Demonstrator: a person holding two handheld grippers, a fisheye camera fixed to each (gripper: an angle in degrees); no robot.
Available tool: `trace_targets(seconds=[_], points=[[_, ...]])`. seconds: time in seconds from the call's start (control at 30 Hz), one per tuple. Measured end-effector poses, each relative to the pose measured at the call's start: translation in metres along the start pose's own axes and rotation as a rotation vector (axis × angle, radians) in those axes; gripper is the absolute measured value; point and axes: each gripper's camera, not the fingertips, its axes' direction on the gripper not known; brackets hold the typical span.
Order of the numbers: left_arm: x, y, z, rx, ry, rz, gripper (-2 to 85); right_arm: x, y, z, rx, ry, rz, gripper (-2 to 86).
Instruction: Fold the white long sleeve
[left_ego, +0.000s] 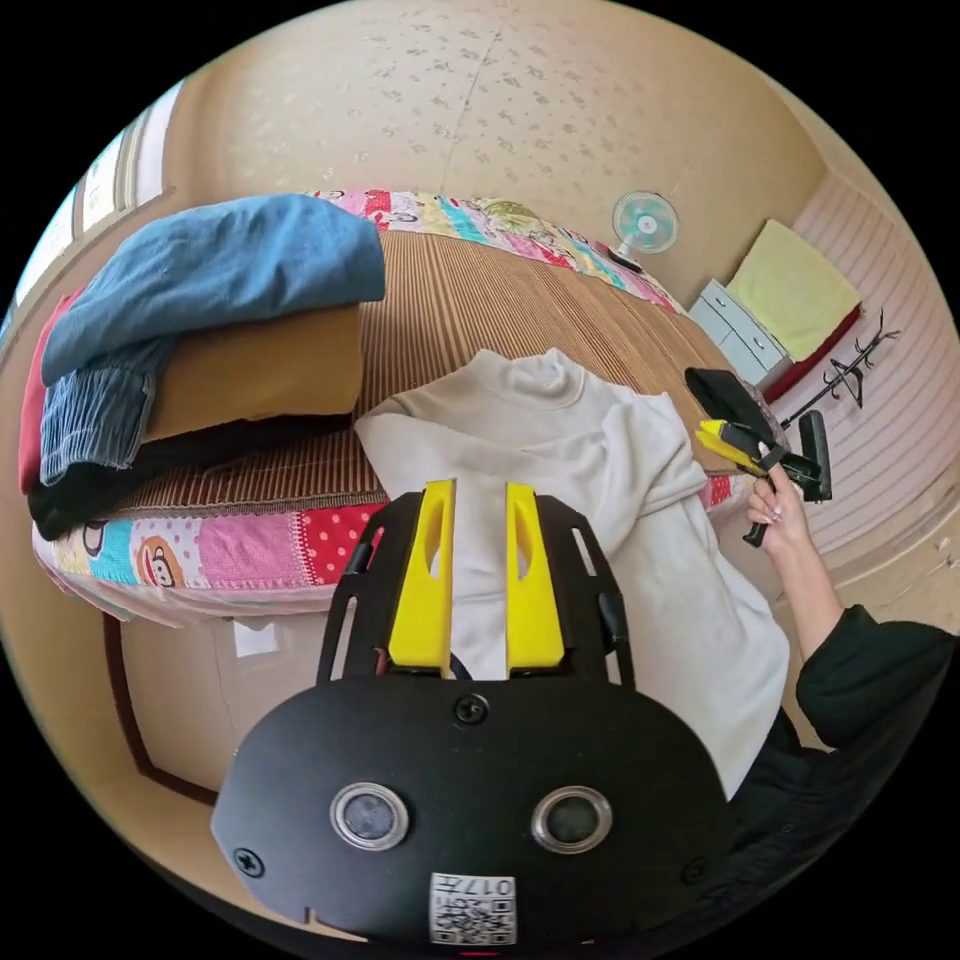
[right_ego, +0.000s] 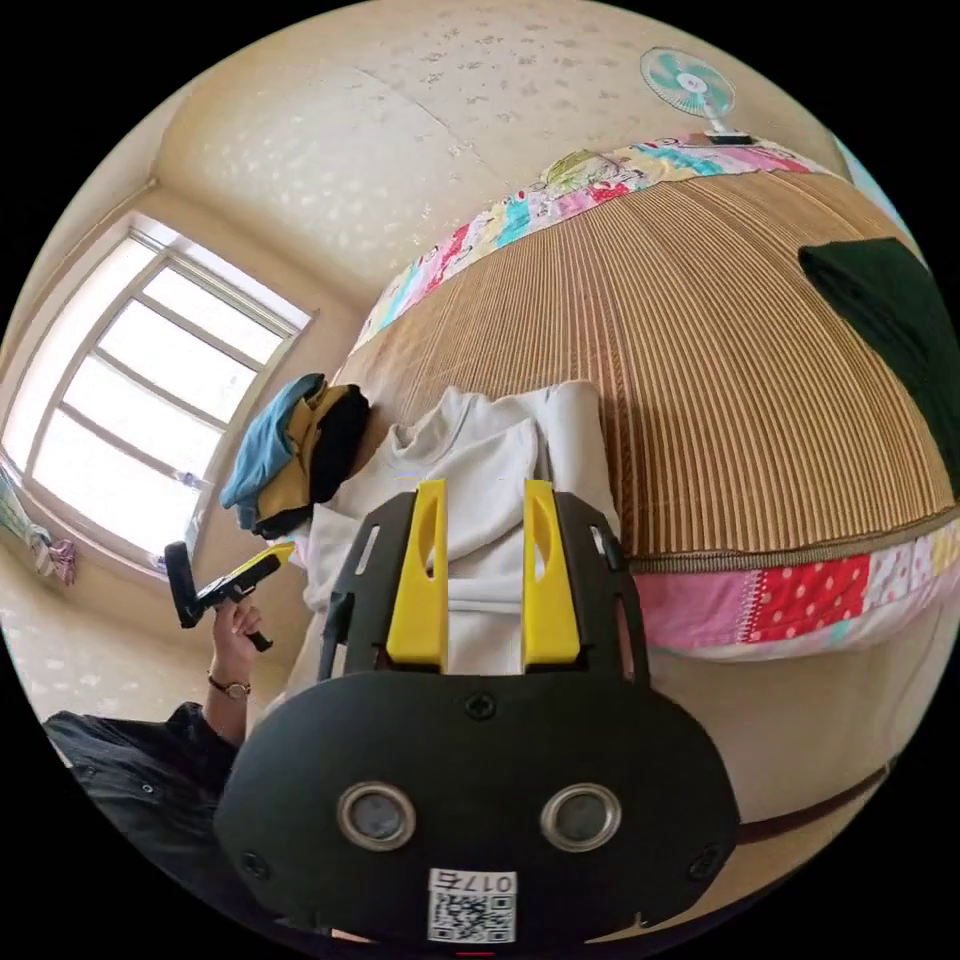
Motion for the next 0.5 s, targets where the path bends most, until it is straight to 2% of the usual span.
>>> trace_targets(seconds=[0.13,0.2,0.3,0.37,0.43,0.5], points=[[-0.012,-0.015,0.043,-0.031,-0.038,-0.023,9.9,-0.027,-0.029,0.066,-0.307,0.363,-0.063,8.1],[-0.015,-0.014,0.059,-0.052,-0.048,-0.019,9.4,-0.041,-0.034,0.067,-0.319,0.424,-0.116,5.9],[-0.021,-0.009,0.074,-0.069,-0.043,-0.032,9.0,-0.072,-0.033,0.014,-0.13,0.329,-0.238,4.1],[-0.024,-0.004,0.079,-0.064,-0.043,-0.032,8.8,-0.081,-0.016,-0.041,0.083,0.225,-0.275,3.5],[-0.028,0.003,0.093,-0.073,-0.051,-0.03,8.4,-0.065,-0.001,-0.066,0.176,0.165,-0.223,3.2],[-0.031,0.009,0.097,-0.049,-0.057,-0.035,7.9,-0.034,0.013,-0.065,0.167,0.119,-0.147,3.0]])
